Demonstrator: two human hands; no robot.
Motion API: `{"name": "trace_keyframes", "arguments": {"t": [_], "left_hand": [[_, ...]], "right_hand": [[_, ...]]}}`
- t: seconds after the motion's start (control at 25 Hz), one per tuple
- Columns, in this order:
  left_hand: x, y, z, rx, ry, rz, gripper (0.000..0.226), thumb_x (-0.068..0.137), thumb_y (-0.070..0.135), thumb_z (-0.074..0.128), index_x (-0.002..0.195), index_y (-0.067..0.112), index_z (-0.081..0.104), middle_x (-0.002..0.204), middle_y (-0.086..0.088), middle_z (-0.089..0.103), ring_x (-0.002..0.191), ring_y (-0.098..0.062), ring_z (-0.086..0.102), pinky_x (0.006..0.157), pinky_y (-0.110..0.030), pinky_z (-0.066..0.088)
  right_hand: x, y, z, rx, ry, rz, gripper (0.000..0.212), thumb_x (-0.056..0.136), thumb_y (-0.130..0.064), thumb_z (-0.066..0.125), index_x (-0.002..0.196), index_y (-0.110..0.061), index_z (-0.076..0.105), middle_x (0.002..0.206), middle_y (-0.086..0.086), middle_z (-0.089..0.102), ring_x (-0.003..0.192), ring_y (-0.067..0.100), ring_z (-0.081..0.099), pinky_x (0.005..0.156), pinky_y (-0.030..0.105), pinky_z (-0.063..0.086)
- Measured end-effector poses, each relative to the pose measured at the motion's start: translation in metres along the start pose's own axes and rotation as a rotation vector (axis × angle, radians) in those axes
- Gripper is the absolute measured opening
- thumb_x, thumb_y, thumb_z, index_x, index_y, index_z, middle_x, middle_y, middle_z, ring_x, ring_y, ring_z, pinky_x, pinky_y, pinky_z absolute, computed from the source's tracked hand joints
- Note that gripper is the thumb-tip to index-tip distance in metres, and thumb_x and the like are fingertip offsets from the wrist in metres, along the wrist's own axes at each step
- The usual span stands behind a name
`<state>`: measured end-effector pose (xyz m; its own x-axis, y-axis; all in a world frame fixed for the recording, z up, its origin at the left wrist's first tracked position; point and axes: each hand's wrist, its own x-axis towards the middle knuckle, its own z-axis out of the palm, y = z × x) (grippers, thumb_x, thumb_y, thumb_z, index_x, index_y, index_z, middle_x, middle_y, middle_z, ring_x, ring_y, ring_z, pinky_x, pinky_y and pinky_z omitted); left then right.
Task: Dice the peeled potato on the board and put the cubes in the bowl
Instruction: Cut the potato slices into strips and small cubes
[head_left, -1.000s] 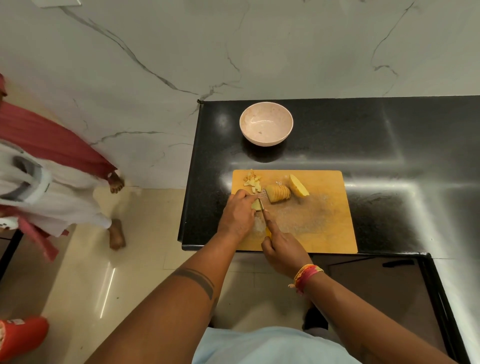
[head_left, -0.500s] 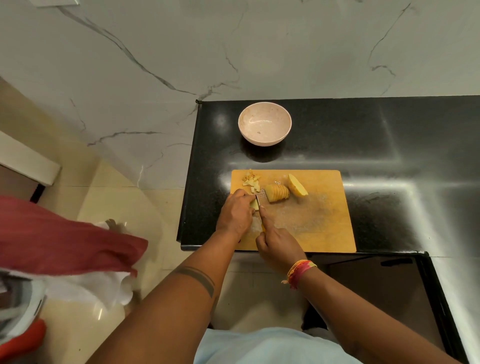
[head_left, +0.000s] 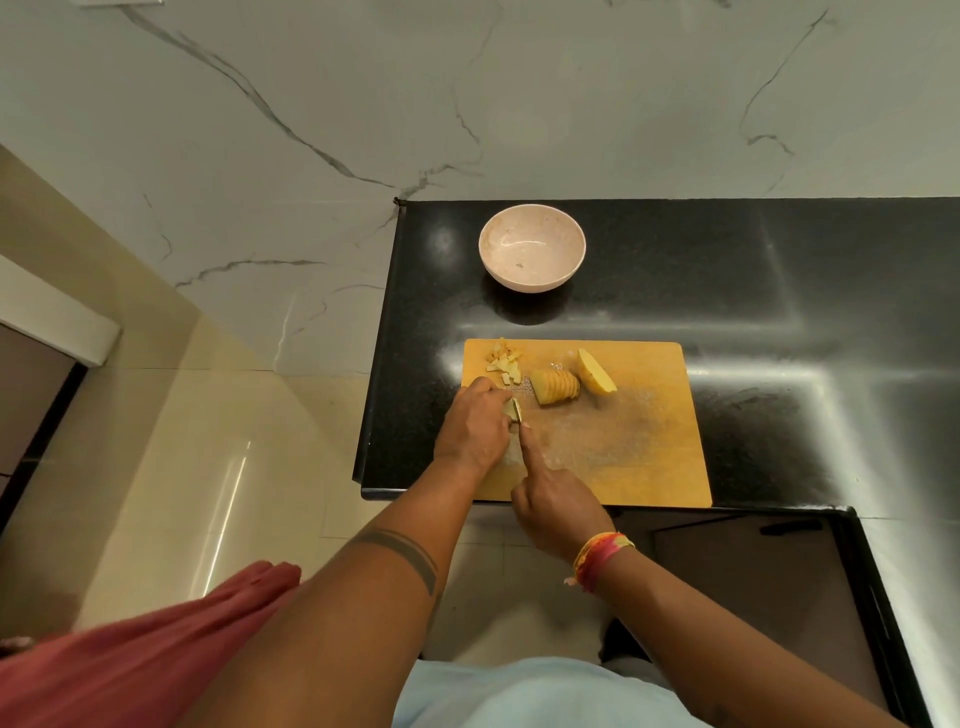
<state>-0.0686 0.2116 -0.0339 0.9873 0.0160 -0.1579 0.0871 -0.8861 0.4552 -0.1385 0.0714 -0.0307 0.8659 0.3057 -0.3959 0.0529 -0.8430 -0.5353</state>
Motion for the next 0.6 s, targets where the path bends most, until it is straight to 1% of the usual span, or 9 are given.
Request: {"name": "trace_keyframes", "arguments": {"t": [0.12,0.28,0.44,0.6], "left_hand": [[-0.001,0.000,0.000,0.007,0.010,0.001,0.042,0.099,0.016,0.062,0.141,0.017,0.059,0.136,0.002,0.053,0.126,-0.019,0.048,0.107,-0.031,0.044],[-0.003,0.001,0.000,-0.005,0.012,-0.003,0.043,0.099,0.016,0.062,0.142,0.017,0.058,0.137,0.001,0.052,0.127,-0.019,0.047,0.107,-0.031,0.043],[-0.005,-0.003,0.000,-0.037,0.003,-0.017,0.043,0.100,0.018,0.061,0.142,0.016,0.057,0.137,0.000,0.051,0.128,-0.020,0.047,0.108,-0.034,0.044],[-0.006,-0.011,0.002,-0.055,0.000,-0.015,0.043,0.099,0.018,0.061,0.142,0.016,0.056,0.134,0.000,0.051,0.125,-0.019,0.050,0.108,-0.035,0.045]], "right_hand": [[-0.019,0.005,0.005,-0.012,-0.006,-0.001,0.078,0.102,-0.028,0.037,0.161,-0.028,-0.014,0.064,0.000,0.059,0.051,0.018,0.055,0.048,0.033,0.042],[-0.033,0.009,0.006,-0.019,-0.008,-0.001,0.079,0.102,-0.028,0.038,0.161,-0.027,-0.013,0.063,0.000,0.056,0.051,0.020,0.053,0.047,0.033,0.036],[-0.033,0.004,-0.002,0.017,0.023,-0.018,0.079,0.101,-0.026,0.040,0.162,-0.029,-0.010,0.062,-0.002,0.056,0.051,0.019,0.053,0.050,0.038,0.043],[-0.012,-0.004,-0.010,0.063,0.038,0.004,0.078,0.099,-0.023,0.040,0.163,-0.027,-0.006,0.064,0.000,0.059,0.052,0.019,0.054,0.049,0.035,0.040]]}}
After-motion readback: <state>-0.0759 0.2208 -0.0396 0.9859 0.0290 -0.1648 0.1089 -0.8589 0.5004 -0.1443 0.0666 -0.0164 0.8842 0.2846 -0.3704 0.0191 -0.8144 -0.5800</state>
